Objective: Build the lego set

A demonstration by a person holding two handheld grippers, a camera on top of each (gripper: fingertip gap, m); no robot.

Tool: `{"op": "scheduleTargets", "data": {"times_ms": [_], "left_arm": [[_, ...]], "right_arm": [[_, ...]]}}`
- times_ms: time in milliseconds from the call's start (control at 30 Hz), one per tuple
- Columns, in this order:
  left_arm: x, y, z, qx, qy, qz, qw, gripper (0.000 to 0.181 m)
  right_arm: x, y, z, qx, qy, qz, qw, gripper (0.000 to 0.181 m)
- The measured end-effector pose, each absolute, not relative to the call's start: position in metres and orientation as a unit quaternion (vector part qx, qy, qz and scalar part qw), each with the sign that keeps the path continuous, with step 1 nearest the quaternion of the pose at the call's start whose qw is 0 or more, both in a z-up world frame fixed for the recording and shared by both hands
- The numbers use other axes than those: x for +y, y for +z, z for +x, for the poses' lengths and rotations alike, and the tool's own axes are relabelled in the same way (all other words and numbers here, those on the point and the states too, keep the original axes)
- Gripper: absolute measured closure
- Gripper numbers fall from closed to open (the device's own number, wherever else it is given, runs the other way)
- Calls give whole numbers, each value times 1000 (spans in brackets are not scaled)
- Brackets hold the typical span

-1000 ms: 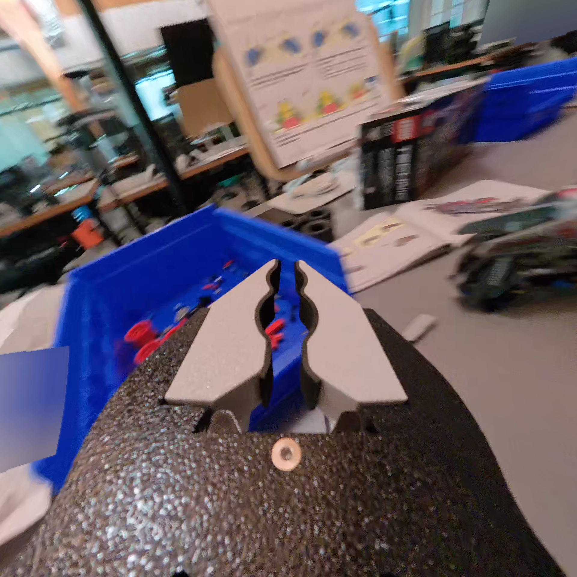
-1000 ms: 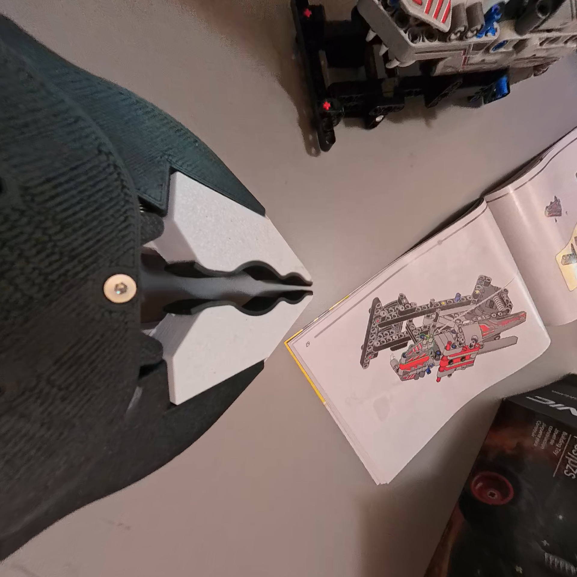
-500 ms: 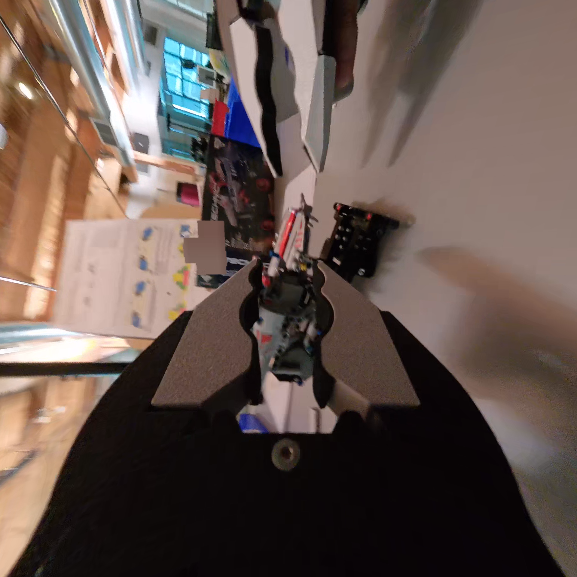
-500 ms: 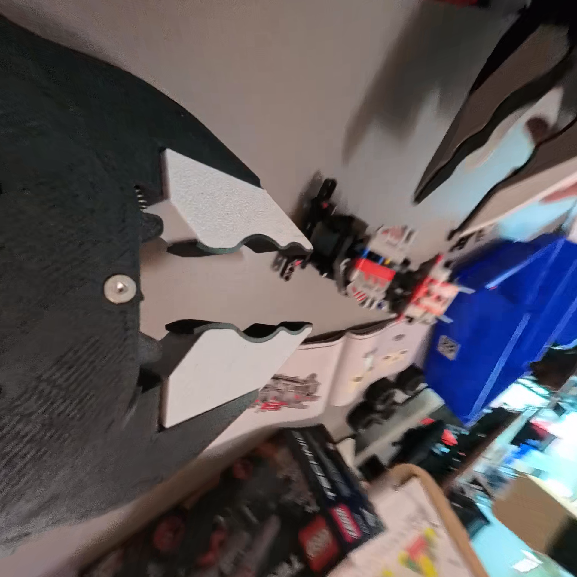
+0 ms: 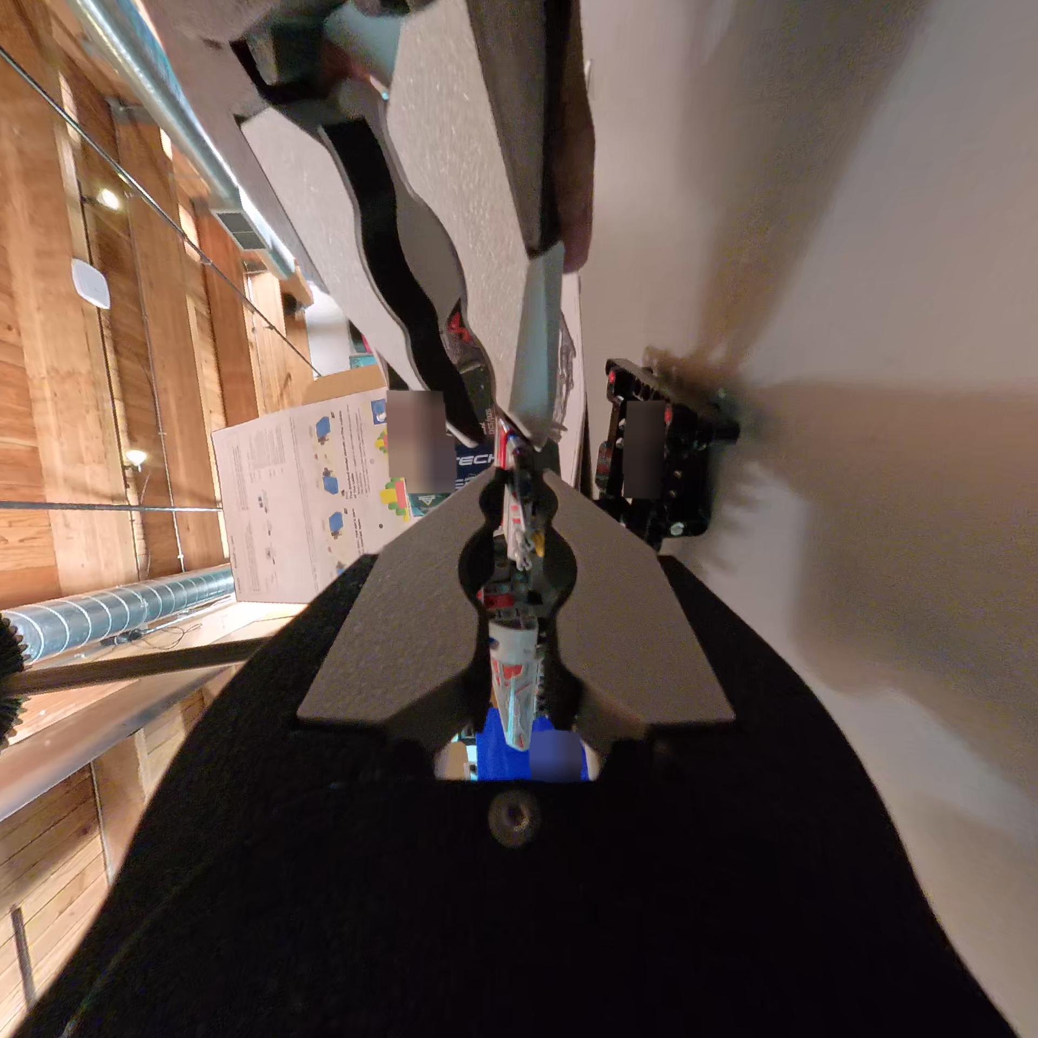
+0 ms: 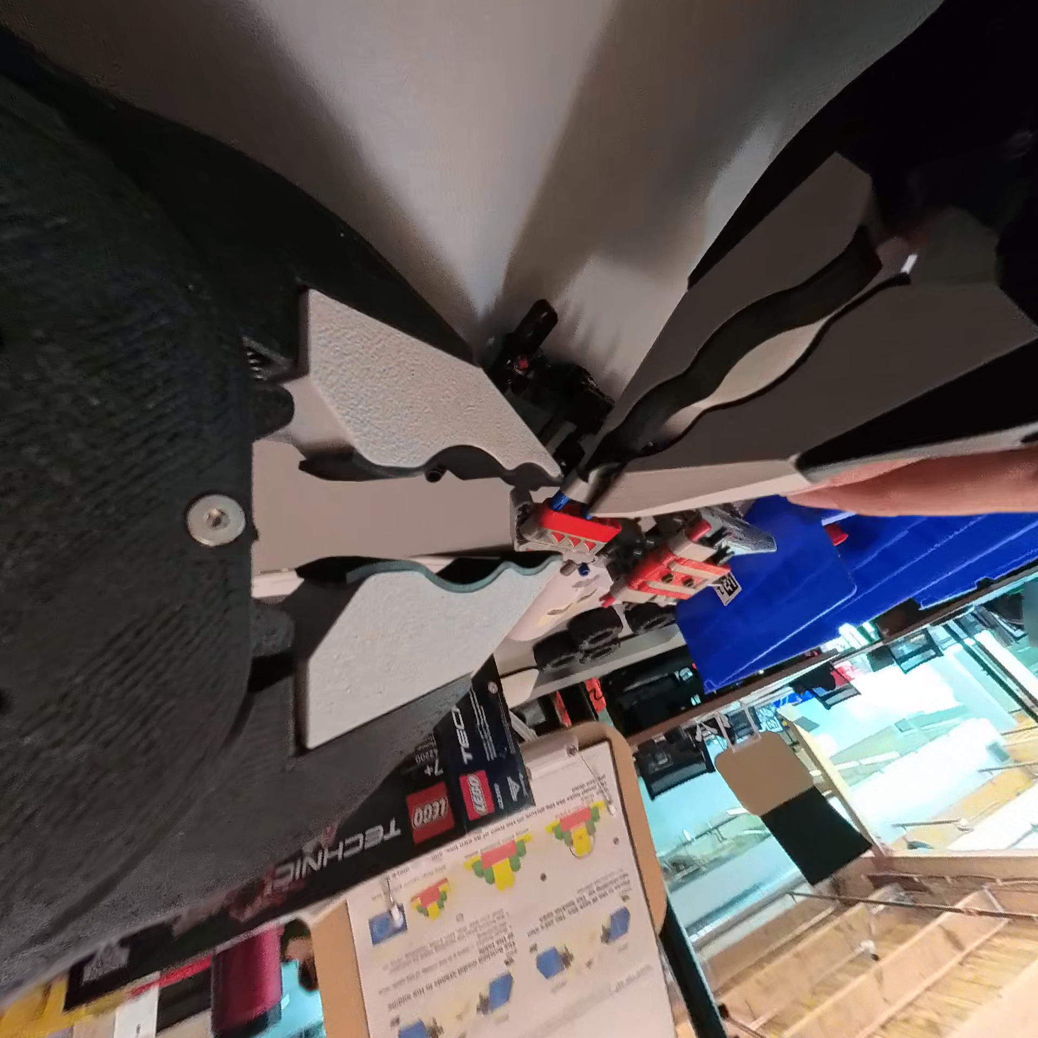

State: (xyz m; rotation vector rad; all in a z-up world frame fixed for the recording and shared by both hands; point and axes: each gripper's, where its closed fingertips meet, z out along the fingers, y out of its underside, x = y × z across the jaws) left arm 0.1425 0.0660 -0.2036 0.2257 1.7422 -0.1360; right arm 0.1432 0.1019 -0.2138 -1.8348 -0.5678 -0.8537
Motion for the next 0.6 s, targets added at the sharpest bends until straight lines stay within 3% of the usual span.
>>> {"op": "scheduleTargets", "data": {"times_ms": [33,600], "left_arm": [[66,-203,144,759,-58,96,641,175],[64,-198,153,713,-90,102,688,177]], "right_arm": [[103,-215,145,-243,-366,-754,488,163],[98,-210,156,-275,-497,-698,437,173]]}}
